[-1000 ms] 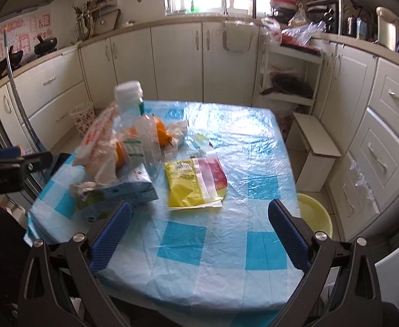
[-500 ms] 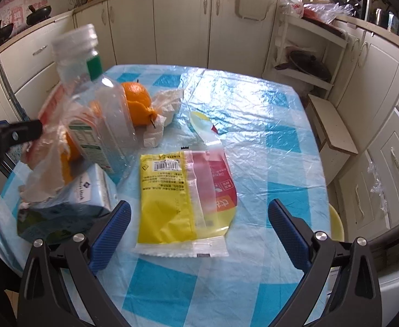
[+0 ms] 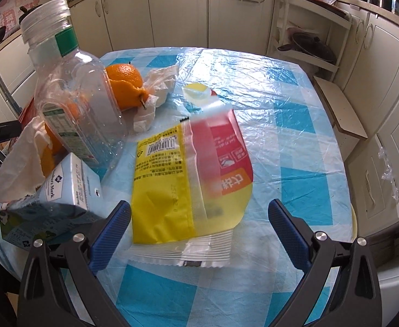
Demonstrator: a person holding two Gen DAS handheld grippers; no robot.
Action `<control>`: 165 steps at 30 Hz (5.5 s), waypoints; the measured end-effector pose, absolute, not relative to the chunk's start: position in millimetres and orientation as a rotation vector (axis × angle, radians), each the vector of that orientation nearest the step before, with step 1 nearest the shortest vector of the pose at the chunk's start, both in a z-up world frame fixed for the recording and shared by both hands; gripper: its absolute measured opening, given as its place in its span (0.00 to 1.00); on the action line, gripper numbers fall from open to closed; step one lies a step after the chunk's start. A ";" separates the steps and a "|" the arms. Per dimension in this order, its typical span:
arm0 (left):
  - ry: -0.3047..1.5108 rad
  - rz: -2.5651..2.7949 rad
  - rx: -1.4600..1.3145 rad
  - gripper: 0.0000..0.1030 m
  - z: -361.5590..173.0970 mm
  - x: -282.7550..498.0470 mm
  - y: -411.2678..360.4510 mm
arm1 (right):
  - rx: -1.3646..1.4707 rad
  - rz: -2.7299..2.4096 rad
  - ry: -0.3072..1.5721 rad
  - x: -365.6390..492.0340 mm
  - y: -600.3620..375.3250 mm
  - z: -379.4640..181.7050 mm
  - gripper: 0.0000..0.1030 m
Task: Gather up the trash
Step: 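Grasp the white W-printed paper bag with the left gripper while the right gripper grasps the yellow wrapper, then lift the paper bag with the left gripper while the right gripper lifts the yellow wrapper, then drop the yellow wrapper into the yellow bucket with the right gripper, then drop the paper bag with the left, then move both open grippers back over the table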
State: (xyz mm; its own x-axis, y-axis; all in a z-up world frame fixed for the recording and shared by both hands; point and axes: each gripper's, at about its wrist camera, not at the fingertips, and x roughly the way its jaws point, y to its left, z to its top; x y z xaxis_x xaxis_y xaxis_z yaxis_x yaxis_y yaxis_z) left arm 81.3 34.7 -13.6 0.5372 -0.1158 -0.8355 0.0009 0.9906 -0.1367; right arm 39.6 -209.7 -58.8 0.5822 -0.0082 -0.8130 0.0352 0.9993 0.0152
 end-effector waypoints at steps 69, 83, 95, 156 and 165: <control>1.102 0.100 -0.106 0.01 -52.9 72.7 104.0 | 0.174 0.098 0.872 31.0 -223.5 -48.0 0.05; 0.807 -0.125 -0.179 0.01 63.1 -15.4 74.4 | 0.397 -0.030 0.721 -7.2 -316.3 -7.8 0.05; 0.807 -0.537 -0.030 0.01 80.8 -1.3 -152.4 | 0.614 -0.243 0.872 -16.8 -452.1 -46.4 0.05; 0.902 -0.291 0.129 0.72 -9.8 -19.7 -195.9 | 0.662 -0.119 0.565 9.0 -469.5 39.2 0.71; 0.863 0.135 -0.028 0.80 16.0 9.3 -6.4 | 0.488 0.224 0.725 34.2 -354.2 39.4 0.71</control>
